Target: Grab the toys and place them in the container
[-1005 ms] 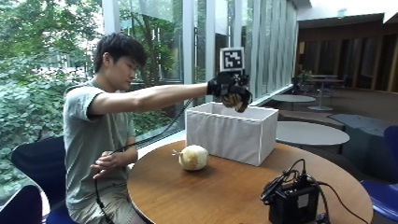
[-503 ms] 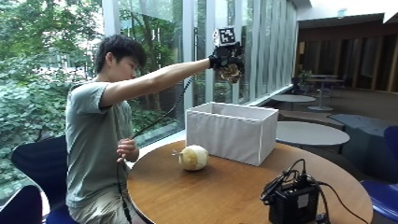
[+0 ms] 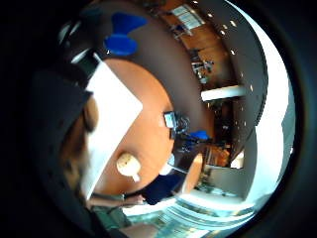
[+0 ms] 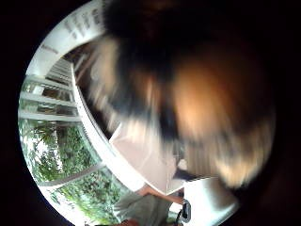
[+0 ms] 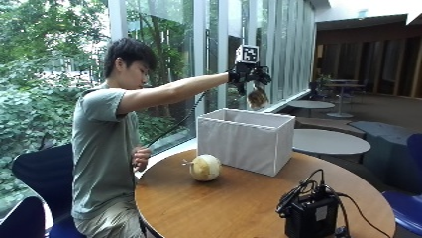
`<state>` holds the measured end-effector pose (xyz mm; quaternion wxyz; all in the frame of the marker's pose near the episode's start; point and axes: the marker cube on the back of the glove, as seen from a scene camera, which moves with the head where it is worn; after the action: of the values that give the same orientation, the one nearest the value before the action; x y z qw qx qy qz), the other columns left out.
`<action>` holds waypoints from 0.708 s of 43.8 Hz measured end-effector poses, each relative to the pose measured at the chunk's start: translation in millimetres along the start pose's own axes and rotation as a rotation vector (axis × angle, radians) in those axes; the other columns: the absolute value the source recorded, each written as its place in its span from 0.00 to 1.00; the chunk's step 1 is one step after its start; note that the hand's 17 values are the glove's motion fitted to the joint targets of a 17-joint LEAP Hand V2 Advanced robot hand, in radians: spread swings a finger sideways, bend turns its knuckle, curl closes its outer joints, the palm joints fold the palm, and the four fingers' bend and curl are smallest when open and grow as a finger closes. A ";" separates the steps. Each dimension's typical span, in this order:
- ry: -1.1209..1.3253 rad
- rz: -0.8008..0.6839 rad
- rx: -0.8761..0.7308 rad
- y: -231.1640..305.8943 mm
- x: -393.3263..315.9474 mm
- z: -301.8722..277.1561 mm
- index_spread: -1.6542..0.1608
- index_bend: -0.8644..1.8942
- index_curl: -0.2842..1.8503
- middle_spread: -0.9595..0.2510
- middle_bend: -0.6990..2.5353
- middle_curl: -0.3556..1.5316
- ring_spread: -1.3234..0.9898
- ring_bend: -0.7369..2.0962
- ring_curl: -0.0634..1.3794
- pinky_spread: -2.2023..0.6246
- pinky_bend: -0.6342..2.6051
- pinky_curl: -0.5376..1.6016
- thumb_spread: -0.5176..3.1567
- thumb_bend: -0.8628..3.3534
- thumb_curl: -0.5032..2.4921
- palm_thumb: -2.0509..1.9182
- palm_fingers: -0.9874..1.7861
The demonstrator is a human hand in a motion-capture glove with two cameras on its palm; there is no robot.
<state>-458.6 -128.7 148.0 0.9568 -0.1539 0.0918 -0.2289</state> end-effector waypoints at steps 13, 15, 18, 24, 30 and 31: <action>0.100 -0.067 -0.030 24.9 26.2 -8.2 0.87 0.33 0.34 0.80 0.29 0.46 0.51 0.47 0.40 0.76 0.59 0.48 0.42 0.20 0.41 0.53 0.21; 0.104 -0.061 -0.032 29.6 35.1 -10.1 0.87 0.32 0.33 0.82 0.28 0.45 0.52 0.45 0.39 0.77 0.59 0.48 0.43 0.20 0.40 0.53 0.22; 0.039 -0.014 -0.035 44.9 61.4 -19.6 0.88 0.32 0.31 0.83 0.27 0.44 0.53 0.44 0.37 0.78 0.57 0.47 0.44 0.20 0.38 0.52 0.23; -0.596 0.199 -0.056 61.2 42.2 -68.8 0.88 0.32 0.27 0.86 0.26 0.43 0.55 0.42 0.36 0.79 0.55 0.46 0.45 0.20 0.36 0.51 0.24; -0.463 0.049 0.030 122.6 134.1 -50.2 0.88 0.33 0.25 0.86 0.27 0.41 0.56 0.42 0.35 0.79 0.54 0.44 0.45 0.20 0.34 0.51 0.26; -0.456 0.033 0.041 131.6 151.7 -43.6 0.88 0.33 0.25 0.86 0.27 0.41 0.56 0.42 0.35 0.79 0.54 0.44 0.45 0.20 0.34 0.51 0.27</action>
<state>-282.2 -98.9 46.9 0.9593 -0.1807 -0.1289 -0.1746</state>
